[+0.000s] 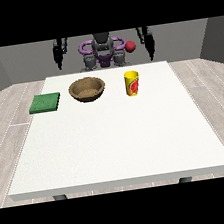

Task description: Pick the cup and pour the ball into the bowl, then pick the bowl and place it on the pad

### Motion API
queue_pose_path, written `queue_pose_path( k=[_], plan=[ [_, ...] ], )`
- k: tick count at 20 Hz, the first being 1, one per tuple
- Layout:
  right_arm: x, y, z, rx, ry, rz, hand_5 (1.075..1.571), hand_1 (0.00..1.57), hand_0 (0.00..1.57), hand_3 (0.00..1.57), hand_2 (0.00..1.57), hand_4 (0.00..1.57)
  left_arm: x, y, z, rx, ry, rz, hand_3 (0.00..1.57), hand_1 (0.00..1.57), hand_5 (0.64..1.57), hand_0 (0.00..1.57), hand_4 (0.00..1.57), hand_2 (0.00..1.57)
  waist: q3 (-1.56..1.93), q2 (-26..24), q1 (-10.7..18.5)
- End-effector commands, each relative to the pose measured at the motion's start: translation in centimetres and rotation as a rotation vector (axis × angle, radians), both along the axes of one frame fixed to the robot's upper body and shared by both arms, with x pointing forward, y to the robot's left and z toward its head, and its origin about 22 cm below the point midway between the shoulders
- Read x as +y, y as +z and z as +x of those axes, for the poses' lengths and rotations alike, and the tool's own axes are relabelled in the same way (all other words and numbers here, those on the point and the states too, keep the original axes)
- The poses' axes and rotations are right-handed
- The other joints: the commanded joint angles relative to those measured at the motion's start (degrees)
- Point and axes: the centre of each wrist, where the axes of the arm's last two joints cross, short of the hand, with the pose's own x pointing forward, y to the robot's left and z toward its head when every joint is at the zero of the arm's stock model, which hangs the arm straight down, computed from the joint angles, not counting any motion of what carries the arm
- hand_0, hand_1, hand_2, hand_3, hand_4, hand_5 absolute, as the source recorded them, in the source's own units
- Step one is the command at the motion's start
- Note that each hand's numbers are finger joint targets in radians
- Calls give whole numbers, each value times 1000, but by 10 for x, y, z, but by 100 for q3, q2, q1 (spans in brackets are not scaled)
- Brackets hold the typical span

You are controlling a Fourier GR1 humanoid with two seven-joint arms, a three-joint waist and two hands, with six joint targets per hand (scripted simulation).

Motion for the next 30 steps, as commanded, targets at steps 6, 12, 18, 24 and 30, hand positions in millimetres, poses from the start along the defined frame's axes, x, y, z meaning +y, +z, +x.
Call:
queue_pose_path(
  k=[6,12,18,24,30],
  plan=[
    [-11,29,0,8,-12,-36,1568,0,0,0,0,0,6,37,5,-38,-19,27,0,0,1524,0,0,0,35,-1643,-60],
    [-28,-3,-28,23,-136,109,1566,0,0,0,0,0,-65,33,-50,-69,-115,-325,0,0,1521,0,0,0,34,-1581,387],
    [-15,11,-14,-98,-56,121,1566,0,0,0,0,0,-75,57,-27,-233,-98,-192,0,0,1453,0,0,0,33,-608,110],
    [-10,24,27,-248,-17,127,1566,0,0,0,0,0,-55,65,19,-400,-127,-103,0,0,1335,0,0,0,34,700,148],
    [-27,24,43,-308,30,95,1560,0,0,0,0,0,-45,60,54,-443,-63,-40,0,0,1255,0,0,0,34,1167,-194]
  ],
)
